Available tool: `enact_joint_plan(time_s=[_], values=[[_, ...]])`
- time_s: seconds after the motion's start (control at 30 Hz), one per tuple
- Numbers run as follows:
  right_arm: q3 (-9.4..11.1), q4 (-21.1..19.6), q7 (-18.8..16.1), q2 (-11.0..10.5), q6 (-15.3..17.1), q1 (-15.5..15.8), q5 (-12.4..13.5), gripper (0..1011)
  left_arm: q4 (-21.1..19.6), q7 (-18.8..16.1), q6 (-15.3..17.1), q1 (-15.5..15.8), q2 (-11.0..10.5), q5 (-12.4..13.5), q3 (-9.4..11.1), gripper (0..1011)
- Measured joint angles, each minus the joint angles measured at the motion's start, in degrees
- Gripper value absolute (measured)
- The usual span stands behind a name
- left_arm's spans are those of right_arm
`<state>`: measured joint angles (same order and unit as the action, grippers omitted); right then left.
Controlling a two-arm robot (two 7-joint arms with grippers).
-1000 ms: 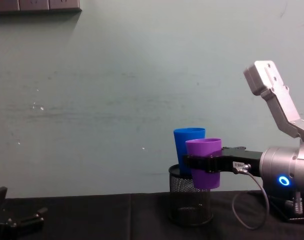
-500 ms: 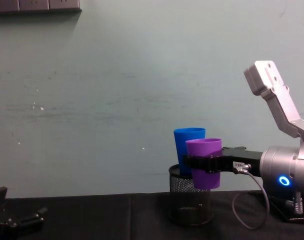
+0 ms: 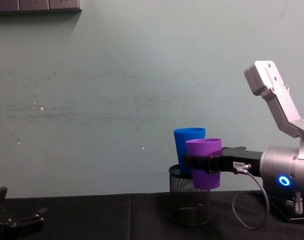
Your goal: Pick up one cup with a gripper and tap it against the other cup.
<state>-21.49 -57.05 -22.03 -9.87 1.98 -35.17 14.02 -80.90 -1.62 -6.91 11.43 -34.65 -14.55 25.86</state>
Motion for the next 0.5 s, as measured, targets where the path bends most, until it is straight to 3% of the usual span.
enact_joint_plan(time_s=[0.5], values=[[0.0,0.0,0.0,0.0,0.0,0.0,0.0,736,0.0,0.0,0.0,0.0,0.0,0.0,0.0,1000]])
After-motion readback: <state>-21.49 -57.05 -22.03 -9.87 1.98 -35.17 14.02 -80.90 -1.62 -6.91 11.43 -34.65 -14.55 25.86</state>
